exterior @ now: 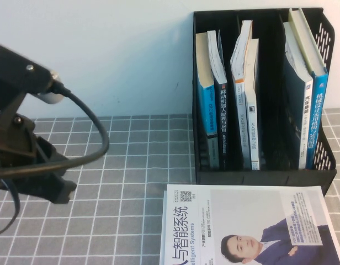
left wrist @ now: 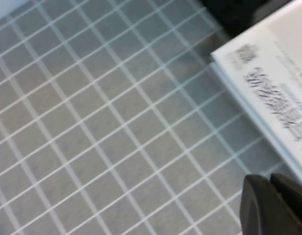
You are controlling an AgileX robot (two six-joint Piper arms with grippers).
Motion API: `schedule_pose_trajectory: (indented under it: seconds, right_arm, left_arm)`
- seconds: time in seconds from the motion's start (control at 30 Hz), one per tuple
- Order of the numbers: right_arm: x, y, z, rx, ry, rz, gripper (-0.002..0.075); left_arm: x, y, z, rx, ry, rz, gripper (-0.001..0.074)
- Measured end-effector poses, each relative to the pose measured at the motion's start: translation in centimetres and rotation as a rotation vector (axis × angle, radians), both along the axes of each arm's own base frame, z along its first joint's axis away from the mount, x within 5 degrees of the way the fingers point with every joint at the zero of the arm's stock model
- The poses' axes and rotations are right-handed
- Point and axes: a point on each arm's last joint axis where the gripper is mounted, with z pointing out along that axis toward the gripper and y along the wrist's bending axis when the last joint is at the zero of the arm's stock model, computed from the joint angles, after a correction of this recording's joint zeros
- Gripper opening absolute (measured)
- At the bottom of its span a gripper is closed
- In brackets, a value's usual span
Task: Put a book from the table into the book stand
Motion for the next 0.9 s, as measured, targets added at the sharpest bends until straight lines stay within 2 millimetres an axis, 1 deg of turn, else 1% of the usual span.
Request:
schedule_pose_trajectory:
  seconds: [0.1, 0.2, 0.23, 0.33, 0.37, 0.43, 0.5, 0.6, 0.63, 0.77, 0.87, 0.9]
  right_arm:
    - [0.0, 0.0, 0.0, 0.000, -0.002, 0.000, -0.0003]
    - [0.0, 0.0, 0.0, 0.002, 0.000, 0.000, -0.0003]
    - [0.0, 0.0, 0.0, 0.005, -0.002, 0.000, -0.0003]
    - [0.0, 0.0, 0.0, 0.006, -0.003, 0.000, -0.0003]
    - [0.0, 0.0, 0.0, 0.006, -0.003, 0.000, -0.0003]
    - [0.0, 0.0, 0.0, 0.006, -0.003, 0.000, -0.0003]
    - [0.0, 0.0, 0.0, 0.006, -0.003, 0.000, -0.0003]
    - [0.0, 0.0, 0.0, 0.006, -0.004, 0.000, -0.0003]
    - [0.0, 0.0, 0.0, 0.006, -0.004, 0.000, -0.0003]
    - [0.0, 0.0, 0.0, 0.007, -0.004, 0.000, -0.0003]
    - [0.0, 0.0, 0.0, 0.007, -0.004, 0.000, -0.0003]
    - [0.0, 0.0, 0.0, 0.005, -0.005, 0.001, -0.0003]
  left_arm:
    - [0.3, 0.6, 0.0, 0.010, -0.021, 0.087, 0.0001]
    - [-0.1, 1.5, 0.1, -0.030, -0.065, 0.215, 0.0001]
    - [-0.5, 1.9, 0.2, -0.049, -0.095, 0.244, 0.0001]
    - [-2.5, 3.6, 0.4, -0.111, -0.235, 0.280, 0.0001]
    - [-3.3, 4.2, 0.2, -0.135, -0.288, 0.290, 0.0001]
    - [-4.8, 5.4, -1.0, -0.166, -0.367, 0.306, 0.0001]
    - [-6.6, 6.5, -2.4, -0.191, -0.439, 0.325, 0.0001]
    - [-8.8, 7.7, -5.8, -0.240, -0.504, 0.378, 0.0001]
    - [-9.5, 8.1, -7.1, -0.248, -0.513, 0.400, 0.0001]
    - [-11.9, 8.9, -13.3, -0.310, -0.456, 0.513, 0.0001]
    - [-12.9, 9.0, -16.9, -0.367, -0.424, 0.583, 0.0001]
    - [-13.0, 9.1, -17.5, -0.363, -0.439, 0.584, 0.0001]
